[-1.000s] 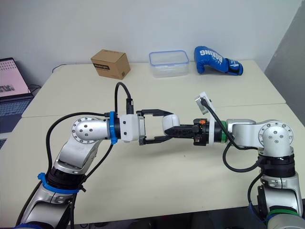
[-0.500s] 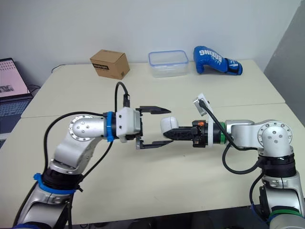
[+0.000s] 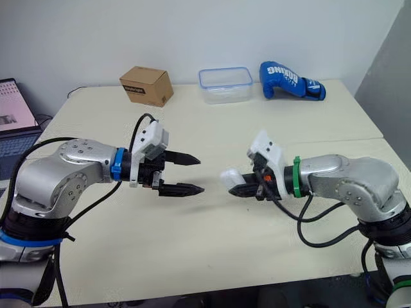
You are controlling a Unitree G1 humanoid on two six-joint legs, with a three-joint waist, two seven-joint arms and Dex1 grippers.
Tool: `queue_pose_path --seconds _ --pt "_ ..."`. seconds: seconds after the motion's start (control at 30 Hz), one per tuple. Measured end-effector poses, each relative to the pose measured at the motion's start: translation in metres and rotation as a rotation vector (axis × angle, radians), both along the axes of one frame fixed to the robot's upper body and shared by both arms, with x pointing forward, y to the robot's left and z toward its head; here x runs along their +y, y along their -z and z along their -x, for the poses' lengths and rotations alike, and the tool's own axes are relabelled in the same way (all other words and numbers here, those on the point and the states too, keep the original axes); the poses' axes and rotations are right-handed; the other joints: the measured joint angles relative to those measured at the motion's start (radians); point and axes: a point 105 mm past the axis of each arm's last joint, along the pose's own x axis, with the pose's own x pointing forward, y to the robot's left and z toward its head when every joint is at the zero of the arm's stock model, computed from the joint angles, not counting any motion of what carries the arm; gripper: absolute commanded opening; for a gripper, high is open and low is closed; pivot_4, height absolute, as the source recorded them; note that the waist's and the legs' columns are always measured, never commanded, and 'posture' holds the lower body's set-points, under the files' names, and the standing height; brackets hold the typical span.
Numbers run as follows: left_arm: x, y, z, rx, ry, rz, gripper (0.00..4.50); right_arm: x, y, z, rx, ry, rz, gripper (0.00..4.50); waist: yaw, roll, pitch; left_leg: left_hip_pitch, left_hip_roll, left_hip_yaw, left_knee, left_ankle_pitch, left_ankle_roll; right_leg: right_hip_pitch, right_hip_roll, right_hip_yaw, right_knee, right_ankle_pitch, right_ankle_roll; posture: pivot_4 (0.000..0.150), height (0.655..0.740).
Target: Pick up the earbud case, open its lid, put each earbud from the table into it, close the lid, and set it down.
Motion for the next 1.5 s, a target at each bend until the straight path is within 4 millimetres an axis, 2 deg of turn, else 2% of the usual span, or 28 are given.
queue_pose_path --seconds 0.13,0.23,0.37,0.63,1.0,1.23,1.5 --pt "-0.002 0.007 0.0 0.059 0.017 -0.01 4.46 0.003 0.002 0.001 -0.108 -0.069 0.073 0.81 0.0 0.0 0.0 0.0 0.0 0.0 0.0 0.0 0.0 -0.001 0.0 0.0 0.0 0.0 0.0 0.15 0.7307" --pt "-0.003 0.01 0.002 0.08 0.04 -0.017 3.86 0.005 0.006 0.0 -0.131 -0.089 0.1 0.81 0.001 0.0 0.0 -0.001 0.0 0.0 0.0 0.0 0.0 -0.001 0.0 0.0 0.0 0.0 0.0 0.15 0.7307" --pt "-0.005 0.012 0.002 0.075 0.055 -0.039 2.59 0.005 0.007 0.0 -0.146 -0.106 0.118 0.81 0.002 0.0 0.0 -0.001 0.0 0.0 0.0 0.0 0.0 -0.001 0.0 0.001 0.0 0.0 0.0 0.15 0.7307" --pt "-0.016 0.011 -0.003 0.035 0.082 -0.08 2.59 0.015 0.008 -0.001 -0.17 -0.16 0.162 0.81 0.001 0.0 0.0 -0.001 0.0 0.0 0.0 0.0 0.0 -0.001 0.0 0.001 0.0 0.0 0.0 0.15 0.7307" --pt "-0.014 0.018 -0.005 0.061 0.074 -0.139 2.59 0.021 0.016 -0.008 -0.164 -0.195 0.223 0.81 0.001 0.0 0.0 -0.001 0.0 0.001 0.0 0.0 0.0 -0.002 0.0 0.001 0.001 0.0 0.0 0.15 0.7307" --pt "-0.02 0.011 0.007 0.021 0.178 -0.146 2.59 0.021 0.019 -0.015 -0.169 -0.172 0.237 0.81 0.001 0.0 0.0 -0.001 0.0 0.001 0.0 0.0 0.0 -0.002 -0.001 0.001 0.001 0.0 -0.001 0.15 0.7307" --pt "-0.016 0.017 0.012 -0.002 0.196 -0.17 2.59 0.021 0.018 -0.014 -0.163 -0.177 0.237 0.81 0.001 0.0 0.0 -0.001 -0.001 0.002 0.0 0.0 0.0 -0.003 -0.001 0.002 0.001 0.0 -0.001 0.15 0.7307"
